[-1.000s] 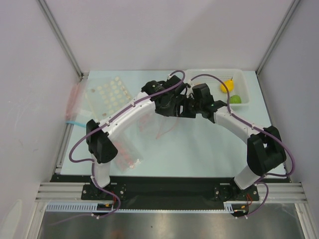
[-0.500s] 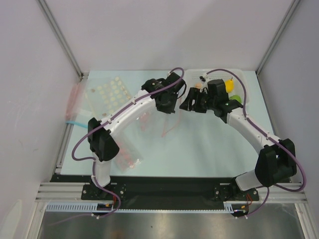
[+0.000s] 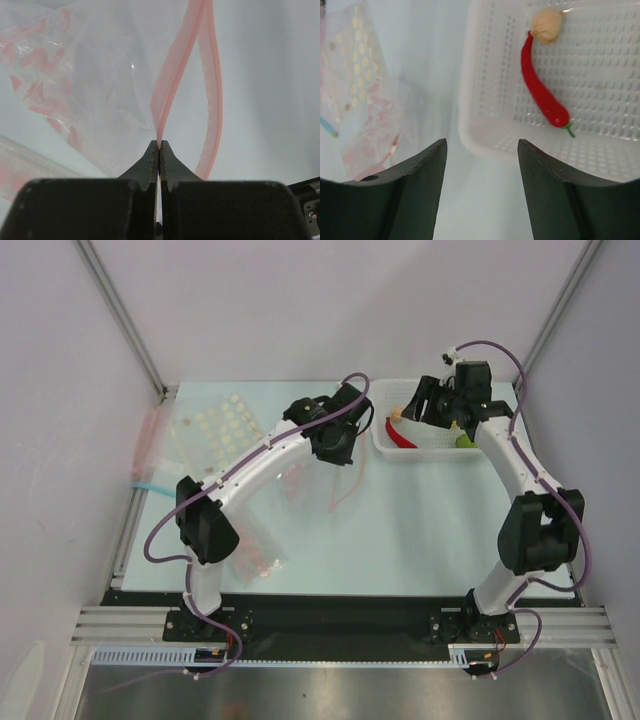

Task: Place the food in the zip-top bag and seal the zipper
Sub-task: Open the zipper of the food storage bag, then pick up the fake vegetable from the bin.

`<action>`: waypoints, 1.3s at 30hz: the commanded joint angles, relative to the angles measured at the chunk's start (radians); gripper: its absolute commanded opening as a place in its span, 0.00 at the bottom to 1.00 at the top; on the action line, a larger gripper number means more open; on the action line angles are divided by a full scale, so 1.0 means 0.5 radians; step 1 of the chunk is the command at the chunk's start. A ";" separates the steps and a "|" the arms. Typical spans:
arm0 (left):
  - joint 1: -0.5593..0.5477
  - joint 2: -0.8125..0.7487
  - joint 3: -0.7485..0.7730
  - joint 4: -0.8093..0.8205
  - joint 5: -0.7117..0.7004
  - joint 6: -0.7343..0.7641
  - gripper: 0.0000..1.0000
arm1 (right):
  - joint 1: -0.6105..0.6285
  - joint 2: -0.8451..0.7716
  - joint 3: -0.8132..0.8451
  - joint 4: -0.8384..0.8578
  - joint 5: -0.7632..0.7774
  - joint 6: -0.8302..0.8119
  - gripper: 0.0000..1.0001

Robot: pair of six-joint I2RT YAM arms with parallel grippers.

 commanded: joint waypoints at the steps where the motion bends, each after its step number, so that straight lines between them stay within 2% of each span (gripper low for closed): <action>1: 0.027 -0.089 0.032 0.031 0.018 0.049 0.00 | -0.012 0.230 0.264 -0.206 0.134 -0.207 0.64; 6: 0.033 -0.099 0.039 0.012 0.015 0.067 0.00 | -0.027 0.467 0.431 -0.296 0.294 -0.321 0.66; 13: 0.064 -0.086 0.069 -0.021 0.027 0.086 0.00 | -0.043 0.758 0.636 -0.391 0.355 -0.446 0.79; 22: 0.098 -0.025 0.158 -0.070 0.079 0.129 0.00 | 0.003 0.973 0.673 -0.238 0.269 -0.661 0.79; 26: 0.101 -0.010 0.210 -0.092 0.085 0.147 0.00 | 0.040 1.087 0.765 -0.277 0.257 -0.723 0.79; 32: 0.119 -0.028 0.183 -0.092 0.095 0.150 0.00 | 0.086 1.197 0.827 -0.317 0.269 -0.714 0.69; 35: 0.122 -0.034 0.168 -0.086 0.101 0.147 0.00 | 0.089 1.213 0.830 -0.326 0.337 -0.710 0.53; 39: 0.122 -0.052 0.146 -0.080 0.104 0.141 0.00 | 0.086 1.219 0.842 -0.348 0.355 -0.726 0.51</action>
